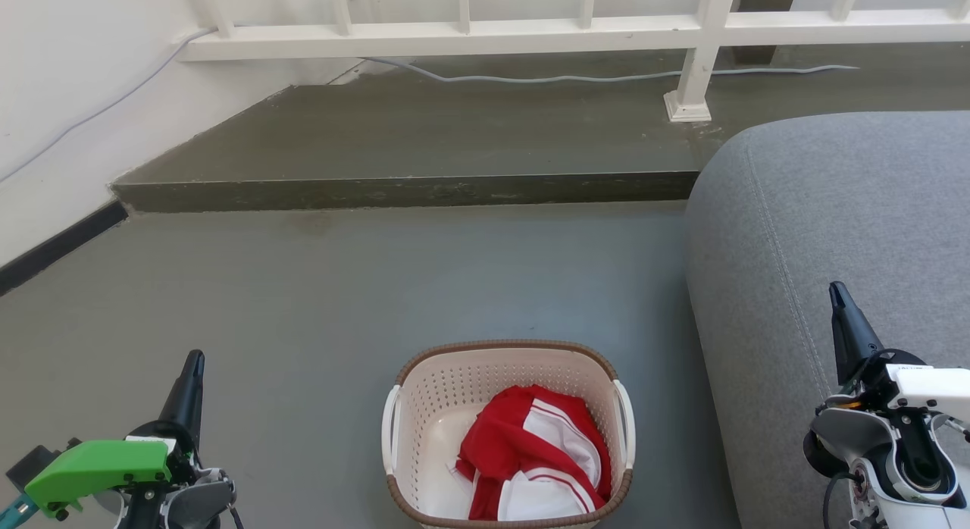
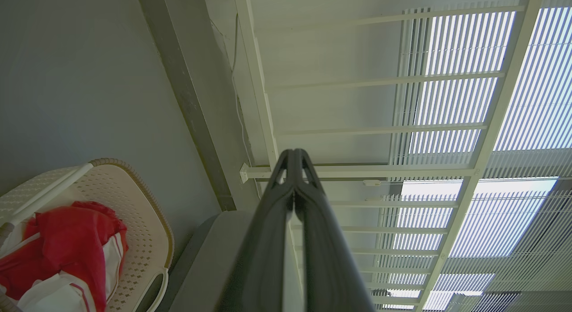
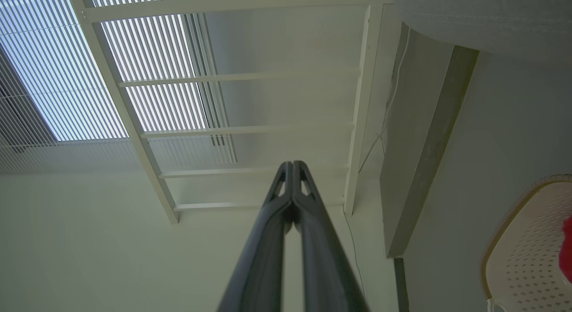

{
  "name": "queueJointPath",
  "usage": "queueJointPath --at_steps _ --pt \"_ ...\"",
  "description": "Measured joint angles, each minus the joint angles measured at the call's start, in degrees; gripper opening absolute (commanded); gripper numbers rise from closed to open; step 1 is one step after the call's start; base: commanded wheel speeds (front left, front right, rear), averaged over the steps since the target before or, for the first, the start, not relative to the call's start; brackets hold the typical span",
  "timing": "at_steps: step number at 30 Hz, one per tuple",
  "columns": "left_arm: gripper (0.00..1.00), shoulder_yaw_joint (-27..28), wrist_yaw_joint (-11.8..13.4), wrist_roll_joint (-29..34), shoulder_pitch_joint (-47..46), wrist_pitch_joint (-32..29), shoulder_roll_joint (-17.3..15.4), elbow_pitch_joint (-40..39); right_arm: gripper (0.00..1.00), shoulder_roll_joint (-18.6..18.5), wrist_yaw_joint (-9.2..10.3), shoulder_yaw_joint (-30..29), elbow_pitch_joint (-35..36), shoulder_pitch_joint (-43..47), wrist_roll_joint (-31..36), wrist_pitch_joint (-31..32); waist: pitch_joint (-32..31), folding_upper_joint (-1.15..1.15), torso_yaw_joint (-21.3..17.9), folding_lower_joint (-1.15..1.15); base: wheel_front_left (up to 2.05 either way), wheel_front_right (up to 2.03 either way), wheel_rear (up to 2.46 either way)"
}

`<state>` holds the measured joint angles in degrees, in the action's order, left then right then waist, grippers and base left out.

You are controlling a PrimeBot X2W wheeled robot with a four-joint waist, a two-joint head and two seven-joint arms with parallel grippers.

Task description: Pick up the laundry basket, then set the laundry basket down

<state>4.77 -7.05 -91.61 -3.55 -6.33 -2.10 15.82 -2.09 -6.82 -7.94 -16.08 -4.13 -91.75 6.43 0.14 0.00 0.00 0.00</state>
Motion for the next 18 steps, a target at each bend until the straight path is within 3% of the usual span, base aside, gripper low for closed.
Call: queueJointPath --at_steps 17,18 --pt "0.00 0.0 0.0 0.0 0.0 0.0 0.0 0.0 0.00 0.0 0.00 0.0 0.0 0.0 0.0 0.0 0.0 0.00 0.0 0.00 0.00 0.00 0.00" --pt "1.00 0.0 0.0 0.0 0.1 0.0 0.0 0.2 1.00 0.1 0.05 0.0 -0.2 0.1 0.0 0.0 0.0 0.00 0.0 0.00 0.00 0.00 0.00"
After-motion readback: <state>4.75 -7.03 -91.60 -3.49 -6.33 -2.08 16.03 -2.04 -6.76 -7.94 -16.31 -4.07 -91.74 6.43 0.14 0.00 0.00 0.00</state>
